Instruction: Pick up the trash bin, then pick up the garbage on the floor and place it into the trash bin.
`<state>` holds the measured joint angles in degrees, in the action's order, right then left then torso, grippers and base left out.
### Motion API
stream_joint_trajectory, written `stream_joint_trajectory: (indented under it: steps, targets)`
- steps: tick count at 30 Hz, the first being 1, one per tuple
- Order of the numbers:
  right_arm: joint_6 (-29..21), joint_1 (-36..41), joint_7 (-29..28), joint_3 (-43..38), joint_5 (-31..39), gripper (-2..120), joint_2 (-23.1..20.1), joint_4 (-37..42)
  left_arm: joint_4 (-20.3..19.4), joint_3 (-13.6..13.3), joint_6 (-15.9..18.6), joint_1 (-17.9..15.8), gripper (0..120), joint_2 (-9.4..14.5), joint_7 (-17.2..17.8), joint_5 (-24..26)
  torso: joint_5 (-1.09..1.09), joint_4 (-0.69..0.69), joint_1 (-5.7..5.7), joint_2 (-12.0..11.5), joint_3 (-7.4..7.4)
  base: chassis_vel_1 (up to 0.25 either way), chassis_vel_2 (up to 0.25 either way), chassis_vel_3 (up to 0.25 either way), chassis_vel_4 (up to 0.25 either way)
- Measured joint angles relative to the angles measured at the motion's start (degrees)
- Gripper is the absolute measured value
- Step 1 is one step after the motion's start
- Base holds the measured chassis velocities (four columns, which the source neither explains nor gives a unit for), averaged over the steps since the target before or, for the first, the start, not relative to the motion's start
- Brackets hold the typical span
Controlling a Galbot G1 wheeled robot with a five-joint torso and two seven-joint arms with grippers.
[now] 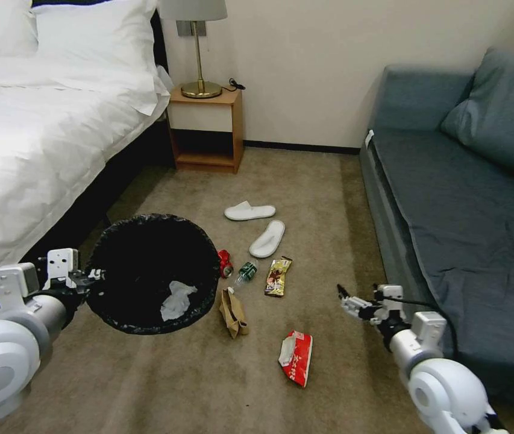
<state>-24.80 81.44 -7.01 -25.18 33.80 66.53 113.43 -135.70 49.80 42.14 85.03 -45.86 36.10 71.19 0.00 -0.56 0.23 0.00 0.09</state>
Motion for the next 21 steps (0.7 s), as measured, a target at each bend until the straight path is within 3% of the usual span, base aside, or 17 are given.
stream_joint_trajectory:
  steps: [9,21]
  targets:
    - [0.5,-6.8,-1.2,8.6,-0.1,100,4.1,-13.4,0.1,1.1,0.0,-0.6,2,0.6,-0.2,1.0,0.00,0.00,0.00,0.0,0.00,0.000,0.000,0.000,0.000]
    - [1.5,-16.1,-1.2,14.6,0.0,100,10.5,-31.3,1.5,4.1,0.0,1.8,2,0.5,-2.7,-0.9,-0.02,0.00,0.00,0.0,0.01,0.000,0.000,0.000,0.000]
